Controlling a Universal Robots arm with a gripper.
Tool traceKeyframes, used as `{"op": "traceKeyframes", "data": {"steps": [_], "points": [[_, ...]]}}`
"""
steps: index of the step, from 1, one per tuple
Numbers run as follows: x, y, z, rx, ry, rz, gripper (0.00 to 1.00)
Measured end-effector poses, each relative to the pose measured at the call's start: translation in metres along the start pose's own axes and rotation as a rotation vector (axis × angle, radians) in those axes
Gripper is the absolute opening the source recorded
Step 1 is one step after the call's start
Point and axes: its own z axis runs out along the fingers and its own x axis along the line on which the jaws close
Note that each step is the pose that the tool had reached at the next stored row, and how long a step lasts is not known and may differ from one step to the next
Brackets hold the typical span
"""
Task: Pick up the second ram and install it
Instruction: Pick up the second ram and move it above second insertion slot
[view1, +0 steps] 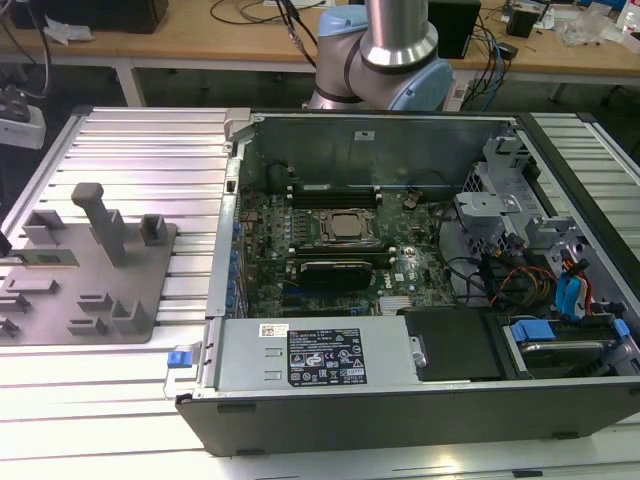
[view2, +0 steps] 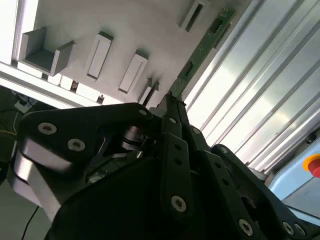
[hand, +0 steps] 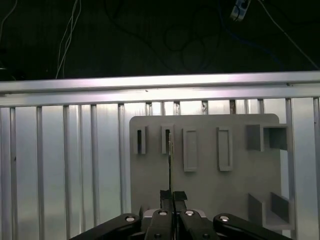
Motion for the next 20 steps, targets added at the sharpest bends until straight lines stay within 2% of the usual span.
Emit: {"op": "traceKeyframes", "data": {"steps": [3, 5, 8, 18, 20], "points": [[0.0002, 0.0003, -0.0095, 0.0001, 0.0, 0.0, 0.09], [0.0003, 0.0006, -0.02, 0.0, 0.0, 0.0, 0.09], [-0.0004, 0.001, -0.0306, 0.0027, -0.0001, 0.0, 0.09], [0.0, 0.002, -0.0606, 0.0043, -0.0002, 0.0, 0.09], [0.0002, 0.0025, -0.0748, 0.0047, -0.0002, 0.0, 0.09]]}}
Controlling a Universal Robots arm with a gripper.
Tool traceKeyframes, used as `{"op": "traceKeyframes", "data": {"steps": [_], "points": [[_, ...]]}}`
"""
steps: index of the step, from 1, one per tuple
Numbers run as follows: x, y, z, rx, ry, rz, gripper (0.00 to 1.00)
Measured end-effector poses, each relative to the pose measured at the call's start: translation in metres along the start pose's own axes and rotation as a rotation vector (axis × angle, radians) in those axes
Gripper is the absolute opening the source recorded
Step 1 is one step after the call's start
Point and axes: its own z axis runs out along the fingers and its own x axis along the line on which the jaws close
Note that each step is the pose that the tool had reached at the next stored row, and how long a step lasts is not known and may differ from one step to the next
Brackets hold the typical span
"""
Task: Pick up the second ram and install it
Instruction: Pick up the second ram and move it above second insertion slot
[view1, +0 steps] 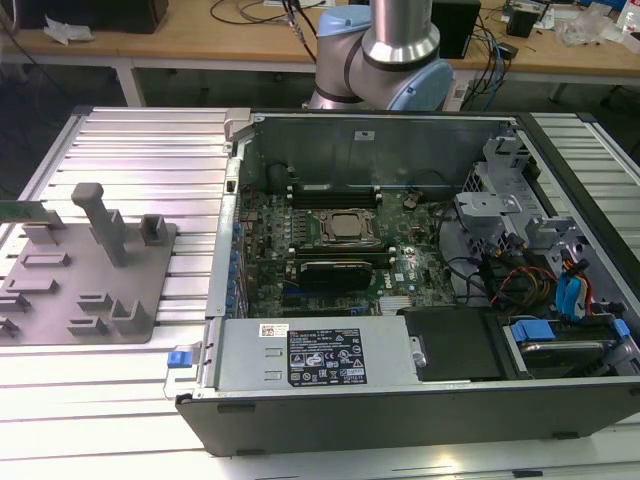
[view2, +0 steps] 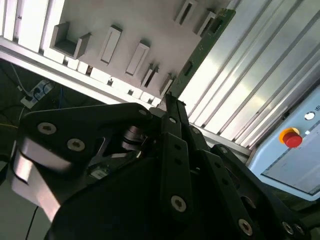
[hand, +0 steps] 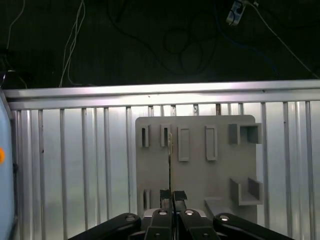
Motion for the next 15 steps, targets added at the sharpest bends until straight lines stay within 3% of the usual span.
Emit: {"op": "traceKeyframes", "data": {"steps": [8, 12, 15], "points": [[0.0001, 0.0009, -0.036, 0.0011, 0.0, 0.0, 0.09], [0.0003, 0.0016, -0.06, 0.0014, -0.0001, 0.0, 0.09], [0.0006, 0.0019, -0.07, 0.0015, -0.0001, 0.0, 0.09]]}}
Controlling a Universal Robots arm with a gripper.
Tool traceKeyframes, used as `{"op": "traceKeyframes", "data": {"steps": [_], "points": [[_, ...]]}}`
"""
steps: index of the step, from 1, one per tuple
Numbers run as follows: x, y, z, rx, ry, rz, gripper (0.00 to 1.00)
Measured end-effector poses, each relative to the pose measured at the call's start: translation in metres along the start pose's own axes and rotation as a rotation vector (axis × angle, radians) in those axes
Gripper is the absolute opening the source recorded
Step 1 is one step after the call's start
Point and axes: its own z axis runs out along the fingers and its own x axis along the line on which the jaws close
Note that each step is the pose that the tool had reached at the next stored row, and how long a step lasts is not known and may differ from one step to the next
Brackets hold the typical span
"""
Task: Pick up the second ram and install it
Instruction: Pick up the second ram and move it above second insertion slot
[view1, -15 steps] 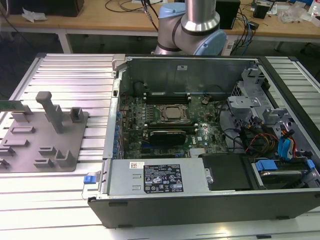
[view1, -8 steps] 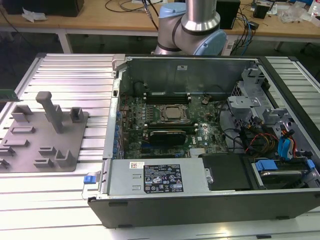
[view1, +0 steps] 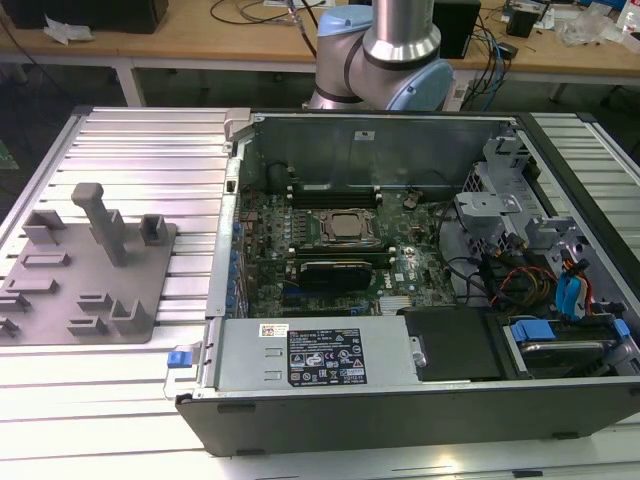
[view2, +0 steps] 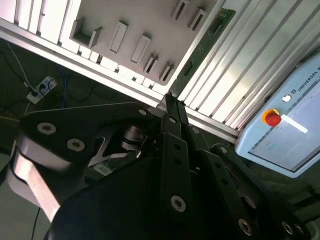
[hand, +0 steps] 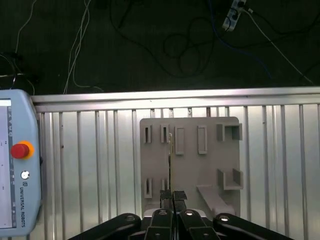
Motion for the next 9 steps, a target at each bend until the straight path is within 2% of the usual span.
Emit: {"op": "traceKeyframes", "data": {"steps": [5, 9], "points": [[-0.0001, -0.0014, -0.0011, -0.0005, 0.0003, 0.0, 0.09], [-0.0004, -0.0121, -0.0011, -0.0001, 0.0, 0.0, 0.09]]}}
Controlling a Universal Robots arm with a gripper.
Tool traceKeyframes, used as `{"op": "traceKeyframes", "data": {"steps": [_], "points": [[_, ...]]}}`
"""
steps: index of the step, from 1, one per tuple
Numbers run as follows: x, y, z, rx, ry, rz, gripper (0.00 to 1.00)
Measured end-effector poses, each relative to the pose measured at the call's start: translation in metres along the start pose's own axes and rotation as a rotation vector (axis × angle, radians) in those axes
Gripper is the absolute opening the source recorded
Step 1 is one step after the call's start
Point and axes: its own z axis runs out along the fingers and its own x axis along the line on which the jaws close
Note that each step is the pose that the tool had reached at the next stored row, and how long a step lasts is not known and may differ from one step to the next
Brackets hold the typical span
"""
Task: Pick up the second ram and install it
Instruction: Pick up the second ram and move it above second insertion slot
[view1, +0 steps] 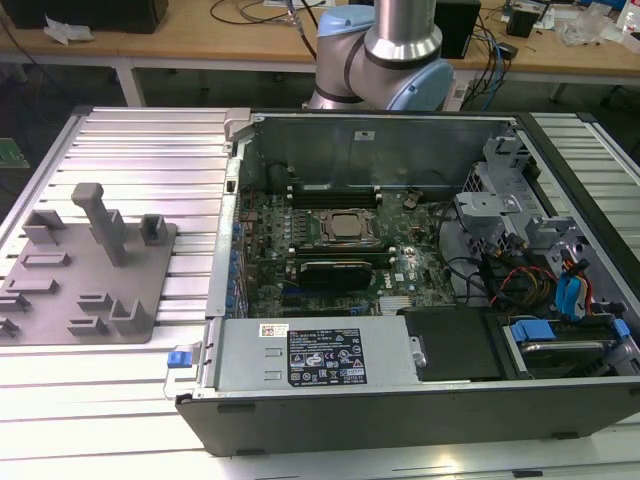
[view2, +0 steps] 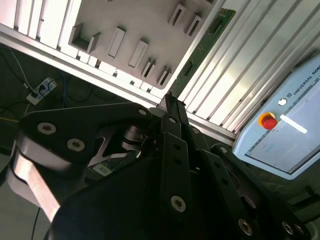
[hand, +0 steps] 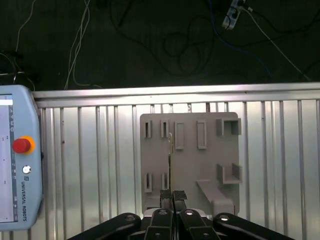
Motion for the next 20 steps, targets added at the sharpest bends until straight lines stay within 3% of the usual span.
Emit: {"op": "traceKeyframes", "data": {"steps": [3, 11, 18, 20], "points": [[-0.0002, -0.0056, -0.0001, 0.0, 0.0, 0.0, 0.09], [-0.0009, -0.0325, -0.0009, -0.0001, 0.0001, 0.0, 0.09], [-0.0014, -0.0485, -0.0014, -0.0001, 0.0002, 0.0, 0.09], [-0.0016, -0.0568, -0.0015, 0.0, 0.0001, 0.0, 0.09]]}}
